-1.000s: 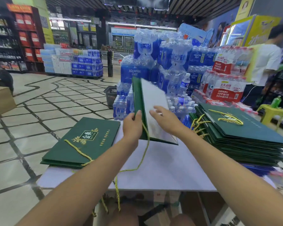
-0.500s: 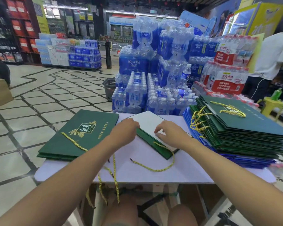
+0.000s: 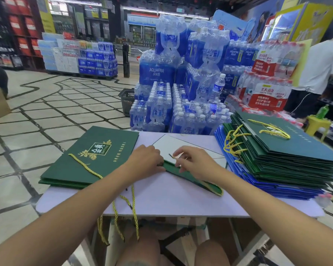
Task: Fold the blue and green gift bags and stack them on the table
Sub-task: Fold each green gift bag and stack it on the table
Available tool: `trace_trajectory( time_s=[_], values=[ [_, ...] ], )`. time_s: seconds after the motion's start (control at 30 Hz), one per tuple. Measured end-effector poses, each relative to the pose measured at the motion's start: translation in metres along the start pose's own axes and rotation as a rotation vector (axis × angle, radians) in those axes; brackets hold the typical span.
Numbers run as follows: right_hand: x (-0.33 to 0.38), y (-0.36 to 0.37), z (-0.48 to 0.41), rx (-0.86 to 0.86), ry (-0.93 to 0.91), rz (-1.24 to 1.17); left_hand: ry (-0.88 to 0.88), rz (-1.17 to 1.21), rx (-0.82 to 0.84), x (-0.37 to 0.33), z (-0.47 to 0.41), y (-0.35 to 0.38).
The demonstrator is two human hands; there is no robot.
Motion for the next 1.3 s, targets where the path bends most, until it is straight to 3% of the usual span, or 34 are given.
trace_trajectory(
  time_s=[0.17, 0.27, 0.37, 0.63, 0.7, 0.83, 1.0, 1.2, 1.3],
  values=[
    [-0.010, -0.001, -0.018, 0.008, 0.038, 0.078, -0.118, 0.282, -0.037, -0.011, 0.029, -0.003],
    [-0.014, 0.007, -0.017, 0.047, 0.042, 0.094, -0.182, 0.185, 0.030, -0.011, 0.030, -0.009],
    [-0.016, 0.010, -0.018, 0.050, 0.066, 0.111, -0.192, 0.061, -0.009, -0.012, 0.028, -0.015],
    [-0.011, 0.018, -0.026, 0.147, -0.075, 0.252, -0.253, 0.325, -0.019, -0.006, 0.045, -0.011],
    [-0.008, 0.011, -0.030, 0.078, -0.039, 0.192, -0.270, 0.340, -0.014, -0.003, 0.044, -0.012],
    [-0.005, -0.052, -0.043, -0.275, 0.172, 0.010, -0.340, 0.372, -0.036, -0.001, 0.041, -0.010],
    [-0.006, -0.098, -0.035, -0.350, 0.286, -0.035, -0.412, 0.289, -0.089, -0.001, 0.036, -0.006],
    [0.028, -0.129, -0.045, -0.518, 0.145, -0.134, -0.356, 0.223, -0.047, -0.006, 0.033, -0.006],
    [0.054, -0.130, -0.056, -0.489, 0.043, -0.164, -0.342, 0.250, -0.048, -0.005, 0.034, -0.003]
  ],
)
Point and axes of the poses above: each hand's wrist, its own z-axis away from the middle knuckle, its own y-axis out of the palm, x = y × z, the point moved 1 cm from there along -z, towards the middle knuckle, and after that the axes turned 14 degrees about -x, right-handed, at the moved point
